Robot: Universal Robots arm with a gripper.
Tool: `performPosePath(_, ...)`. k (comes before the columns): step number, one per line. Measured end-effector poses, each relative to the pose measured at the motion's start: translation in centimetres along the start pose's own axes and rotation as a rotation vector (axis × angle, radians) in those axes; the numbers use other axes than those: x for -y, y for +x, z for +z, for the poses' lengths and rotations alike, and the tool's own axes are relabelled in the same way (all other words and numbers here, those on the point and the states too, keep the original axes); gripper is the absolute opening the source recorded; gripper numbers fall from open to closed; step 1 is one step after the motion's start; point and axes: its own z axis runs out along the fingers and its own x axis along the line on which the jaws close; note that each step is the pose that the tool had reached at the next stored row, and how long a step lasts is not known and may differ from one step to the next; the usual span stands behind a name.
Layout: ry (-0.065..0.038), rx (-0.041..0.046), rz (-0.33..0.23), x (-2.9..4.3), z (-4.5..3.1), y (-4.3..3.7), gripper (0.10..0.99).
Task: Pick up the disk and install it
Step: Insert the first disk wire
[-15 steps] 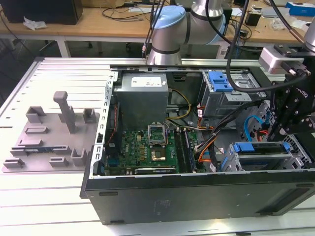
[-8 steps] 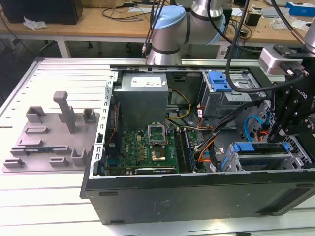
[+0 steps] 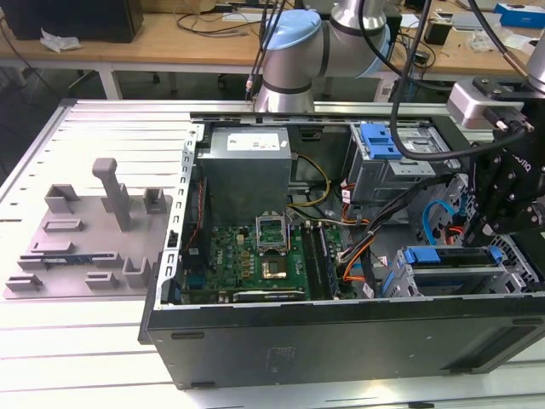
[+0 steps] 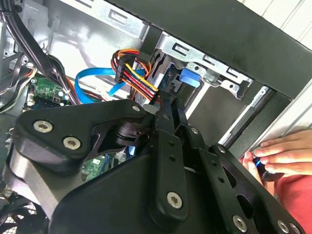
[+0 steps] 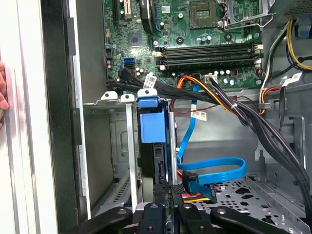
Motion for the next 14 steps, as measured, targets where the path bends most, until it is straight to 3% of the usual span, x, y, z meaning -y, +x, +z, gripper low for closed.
performPosePath(14,0.002,0.0004,-0.019,-0.05,0.02,0.19,0.169)
